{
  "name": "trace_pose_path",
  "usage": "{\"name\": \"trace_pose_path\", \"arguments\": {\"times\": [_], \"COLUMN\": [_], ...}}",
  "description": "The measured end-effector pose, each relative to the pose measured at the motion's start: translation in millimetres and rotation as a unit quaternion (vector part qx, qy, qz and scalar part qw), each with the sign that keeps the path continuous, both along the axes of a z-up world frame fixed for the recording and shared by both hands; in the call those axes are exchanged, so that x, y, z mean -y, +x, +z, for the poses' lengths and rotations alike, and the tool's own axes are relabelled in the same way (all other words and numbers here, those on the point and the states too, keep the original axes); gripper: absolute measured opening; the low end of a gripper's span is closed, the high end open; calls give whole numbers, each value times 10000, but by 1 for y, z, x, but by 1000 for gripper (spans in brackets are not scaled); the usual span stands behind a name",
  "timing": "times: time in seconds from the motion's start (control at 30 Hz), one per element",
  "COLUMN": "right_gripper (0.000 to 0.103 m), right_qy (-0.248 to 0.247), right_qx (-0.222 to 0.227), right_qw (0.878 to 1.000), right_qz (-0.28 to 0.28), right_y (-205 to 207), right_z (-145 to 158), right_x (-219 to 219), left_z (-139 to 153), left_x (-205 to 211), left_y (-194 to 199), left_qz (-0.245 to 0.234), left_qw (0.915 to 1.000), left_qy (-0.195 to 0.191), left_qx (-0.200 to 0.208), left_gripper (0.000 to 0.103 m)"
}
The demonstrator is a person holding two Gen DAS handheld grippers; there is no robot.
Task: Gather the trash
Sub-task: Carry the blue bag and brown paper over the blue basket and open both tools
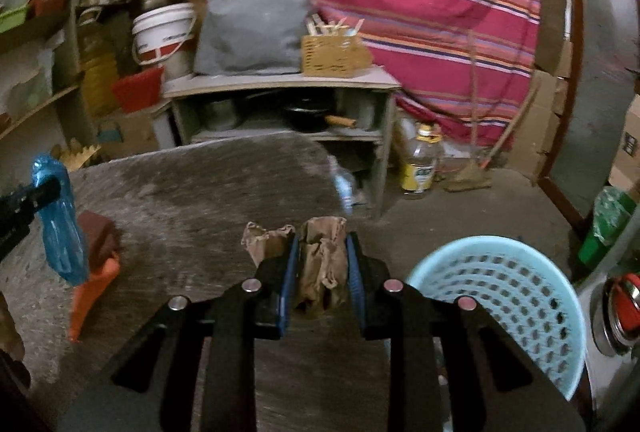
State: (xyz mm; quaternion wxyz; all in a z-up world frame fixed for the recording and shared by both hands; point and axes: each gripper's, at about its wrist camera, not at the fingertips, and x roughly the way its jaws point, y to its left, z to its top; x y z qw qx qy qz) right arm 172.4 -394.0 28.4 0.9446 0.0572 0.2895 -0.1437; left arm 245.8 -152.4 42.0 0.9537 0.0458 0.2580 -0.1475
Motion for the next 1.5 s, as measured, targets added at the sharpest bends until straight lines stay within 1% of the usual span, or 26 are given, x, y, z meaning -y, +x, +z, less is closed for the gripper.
{"name": "trace_pose_path", "arguments": {"times": [0.2, 0.43, 0.53, 0.67, 0.8, 0.97, 1.03, 1.13, 1.23, 1.3, 1.37, 1.43, 1.5], "right_gripper": [25, 25, 25, 25, 24, 24, 24, 24, 24, 24, 24, 24, 24], "right_qy": [-122, -68, 45, 216, 255, 355, 382, 407, 398, 363, 351, 370, 367], "right_qx": [23, 24, 50, -14, -23, 13, -5, -24, -52, -77, -113, -129, -145], "right_qw": [9992, 9964, 9948, 9927, 9915, 9901, 9896, 9891, 9889, 9891, 9892, 9893, 9896], "right_qz": [-371, -846, -1015, -1190, -1273, -1358, -1386, -1414, -1430, -1426, -1419, -1404, -1380], "right_y": [-30, -69, -84, -95, -105, -114, -116, -117, -118, -117, -115, -114, -111], "right_z": [4, 4, 2, -7, -11, -13, -14, -16, -17, -18, -19, -19, -20], "right_x": [40, 92, 113, 137, 151, 166, 171, 175, 177, 176, 175, 174, 171], "left_z": [-1, -7, -9, -11, -15, -24, -28, -31, -31, -29, -25, -21, -17], "left_x": [49, 116, 151, 195, 233, 268, 277, 281, 278, 274, 268, 259, 248], "left_y": [-21, -46, -57, -75, -87, -93, -92, -89, -88, -88, -88, -86, -82], "left_qz": [-357, -948, -1271, -1608, -1858, -2066, -2169, -2195, -2119, -2022, -1929, -1871, -1788], "left_qw": [9993, 9955, 9918, 9870, 9826, 9783, 9758, 9751, 9768, 9791, 9810, 9822, 9838], "left_qy": [-49, -51, -76, 17, -4, 67, 58, 142, 154, 172, 198, 161, 99], "left_qx": [30, -23, -93, -1, -41, -149, -274, -283, -259, -161, -62, -63, -83], "left_gripper": [24, 24, 24, 24, 24, 25, 28, 34, 51, 70, 75, 76, 87]}}
